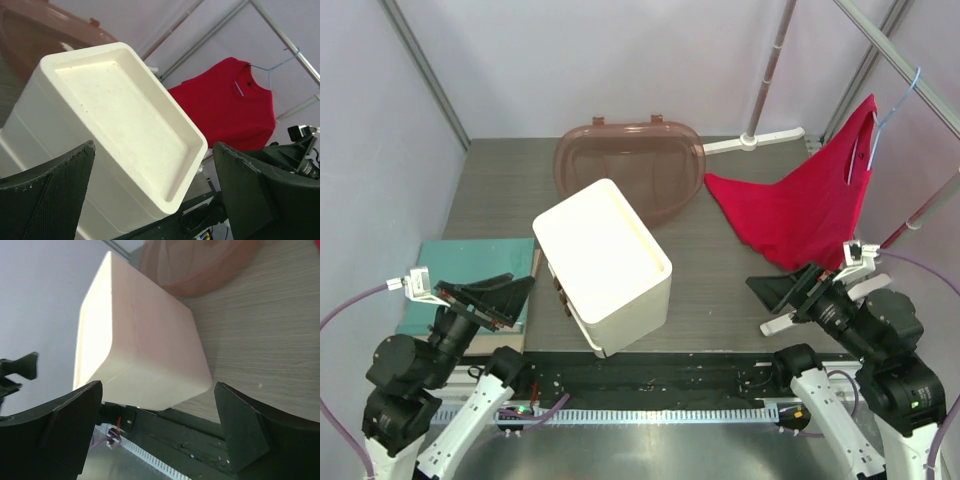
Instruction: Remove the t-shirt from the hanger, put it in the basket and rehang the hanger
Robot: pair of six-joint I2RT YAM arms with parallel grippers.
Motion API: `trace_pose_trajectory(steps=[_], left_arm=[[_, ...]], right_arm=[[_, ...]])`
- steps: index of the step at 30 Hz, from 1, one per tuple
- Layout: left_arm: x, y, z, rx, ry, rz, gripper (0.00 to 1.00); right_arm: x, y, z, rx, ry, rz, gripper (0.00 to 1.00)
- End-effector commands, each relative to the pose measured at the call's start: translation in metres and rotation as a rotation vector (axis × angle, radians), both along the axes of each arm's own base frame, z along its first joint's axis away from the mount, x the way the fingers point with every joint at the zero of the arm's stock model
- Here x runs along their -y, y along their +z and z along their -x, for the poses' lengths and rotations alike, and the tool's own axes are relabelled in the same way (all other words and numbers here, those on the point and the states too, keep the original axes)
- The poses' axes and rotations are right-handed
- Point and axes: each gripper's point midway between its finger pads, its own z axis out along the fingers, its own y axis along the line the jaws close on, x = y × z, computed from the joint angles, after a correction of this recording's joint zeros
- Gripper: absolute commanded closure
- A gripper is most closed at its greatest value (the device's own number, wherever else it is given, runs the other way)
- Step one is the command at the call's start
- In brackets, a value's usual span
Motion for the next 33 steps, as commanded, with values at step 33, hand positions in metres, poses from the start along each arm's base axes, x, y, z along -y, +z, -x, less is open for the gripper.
trace_pose_trajectory(steps=[33], left_arm=[[0.034, -0.028, 0.014, -0.250, -0.212, -0.162, 0.00]], right_arm=[[0.162, 0.157, -0.132, -0.069, -0.881, 0.767, 0.09]])
